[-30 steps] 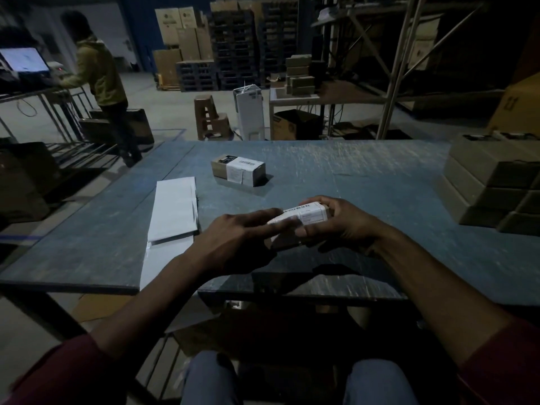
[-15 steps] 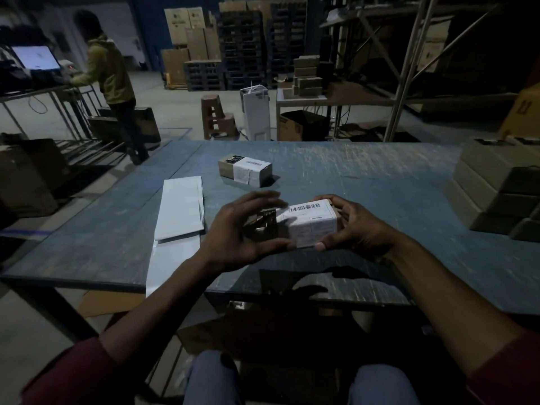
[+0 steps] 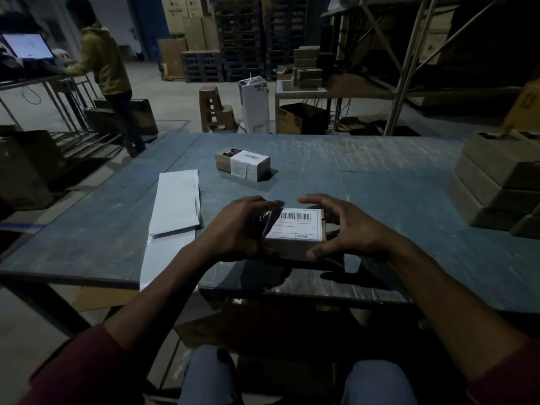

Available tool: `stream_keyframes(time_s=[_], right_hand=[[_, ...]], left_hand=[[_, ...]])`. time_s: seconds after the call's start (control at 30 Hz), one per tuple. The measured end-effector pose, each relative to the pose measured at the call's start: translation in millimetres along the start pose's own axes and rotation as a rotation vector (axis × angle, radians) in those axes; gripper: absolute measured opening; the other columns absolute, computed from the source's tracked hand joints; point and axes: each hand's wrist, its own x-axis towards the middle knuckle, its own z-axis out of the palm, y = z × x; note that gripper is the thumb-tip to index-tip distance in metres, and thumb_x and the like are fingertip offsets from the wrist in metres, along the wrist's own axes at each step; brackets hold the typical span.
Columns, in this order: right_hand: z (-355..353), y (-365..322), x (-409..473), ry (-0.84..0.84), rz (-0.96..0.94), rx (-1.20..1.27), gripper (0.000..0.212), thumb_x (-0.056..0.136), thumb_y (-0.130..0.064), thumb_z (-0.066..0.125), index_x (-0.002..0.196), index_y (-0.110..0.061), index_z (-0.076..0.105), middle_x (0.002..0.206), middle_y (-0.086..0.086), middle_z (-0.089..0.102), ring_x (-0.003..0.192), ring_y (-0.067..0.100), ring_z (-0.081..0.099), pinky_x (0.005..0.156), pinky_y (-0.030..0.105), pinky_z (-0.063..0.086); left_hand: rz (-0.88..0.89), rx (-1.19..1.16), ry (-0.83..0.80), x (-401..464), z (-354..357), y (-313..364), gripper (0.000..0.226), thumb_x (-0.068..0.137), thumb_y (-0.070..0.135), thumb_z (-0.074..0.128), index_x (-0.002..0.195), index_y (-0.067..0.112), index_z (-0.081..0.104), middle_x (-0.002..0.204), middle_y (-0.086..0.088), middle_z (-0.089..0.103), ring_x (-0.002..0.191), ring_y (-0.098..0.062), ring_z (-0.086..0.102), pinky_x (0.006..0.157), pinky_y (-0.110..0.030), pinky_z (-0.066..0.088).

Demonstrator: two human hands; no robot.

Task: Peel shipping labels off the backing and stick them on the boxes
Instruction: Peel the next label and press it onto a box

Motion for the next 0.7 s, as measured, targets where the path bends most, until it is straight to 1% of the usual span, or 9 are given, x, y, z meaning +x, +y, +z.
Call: stream_keyframes(time_s=[0.13,0.2,0.3,0.37,0.4,0.47,0.53,0.63,0.7], right_hand=[[2,-4,5,0.101,-0.084,-0.068,0.082,0.064,-0.008,0.099,0.136,-0.026,0.064,0.122,-0.012,0.073,0.114,-0.001,0.066,0.087,0.02,0.059],[2,-3,9,0.143,-0.101,-0.072,0.081,0.065,-0.008,0.099,0.136,-0.024,0.065,0.123,-0.012,0.072,0.113,-0.003,0.067,0.085,0.016,0.058],[3,4,19,0.224,-0.105,-0.072,0.082,0.064,-0.012,0.1,0.138,-0.024,0.065,0.125,-0.013,0.072,0.115,-0.003,0.067,0.089,0.02,0.059],[-2,12,31,0.302,-0.094,-0.065,0.081,0.062,-0.014,0.101,0.135,-0.022,0.067,0.124,-0.013,0.072,0.114,-0.002,0.067,0.09,0.021,0.059],[-7,16,38,0.34,-0.082,-0.052,0.08,0.062,-0.014,0.101,0.134,-0.021,0.068,0.124,-0.012,0.073,0.113,-0.002,0.068,0.09,0.021,0.059],[-19,25,57,0.398,-0.056,-0.033,0.079,0.06,-0.013,0.102,0.132,-0.018,0.068,0.123,-0.008,0.073,0.111,0.001,0.069,0.089,0.02,0.059],[-29,32,80,0.451,-0.017,-0.044,0.08,0.06,-0.01,0.101,0.133,-0.015,0.068,0.123,-0.003,0.073,0.109,0.009,0.07,0.088,0.021,0.057],[-37,44,113,0.498,0.078,-0.017,0.076,0.063,-0.002,0.098,0.132,-0.011,0.067,0.122,0.002,0.07,0.111,0.02,0.067,0.087,0.027,0.055],[-39,51,130,0.507,0.127,-0.021,0.075,0.062,-0.001,0.098,0.129,-0.011,0.067,0.119,0.002,0.069,0.111,0.022,0.066,0.085,0.03,0.055]], left_hand=[[0.015,-0.027,-0.006,8,-6,-10,0.103,0.061,0.043,0.098,0.151,0.025,0.051,0.119,0.005,0.061,0.104,-0.015,0.054,0.082,-0.034,0.046],[0.014,-0.032,-0.011,13,-11,-16,0.107,0.061,0.044,0.097,0.154,0.03,0.046,0.131,0.003,0.058,0.118,-0.019,0.049,0.096,-0.041,0.047],[-0.082,0.016,0.029,19,-13,-19,0.125,0.062,0.045,0.097,0.163,0.033,0.024,0.159,-0.004,0.038,0.141,-0.03,0.031,0.116,-0.056,0.032],[-0.228,0.015,0.125,22,-5,-21,0.134,0.067,0.041,0.096,0.166,0.027,0.006,0.165,-0.013,0.026,0.146,-0.035,0.024,0.118,-0.057,0.029],[-0.303,-0.009,0.173,23,1,-21,0.134,0.07,0.038,0.094,0.166,0.023,0.001,0.164,-0.015,0.026,0.146,-0.036,0.026,0.118,-0.055,0.031],[-0.42,-0.078,0.212,25,16,-22,0.123,0.077,0.034,0.09,0.165,0.015,0.006,0.158,-0.019,0.036,0.142,-0.037,0.036,0.115,-0.047,0.035],[-0.467,-0.102,0.186,28,30,-22,0.107,0.081,0.035,0.087,0.162,0.011,0.023,0.148,-0.02,0.048,0.134,-0.037,0.048,0.108,-0.041,0.042],[-0.535,-0.088,0.114,30,51,-19,0.1,0.082,0.052,0.082,0.158,0.008,0.033,0.151,-0.017,0.048,0.135,-0.035,0.05,0.109,-0.041,0.044],[-0.564,-0.053,0.109,28,63,-15,0.09,0.085,0.06,0.074,0.153,0.01,0.042,0.149,-0.012,0.051,0.134,-0.031,0.051,0.11,-0.042,0.043]])
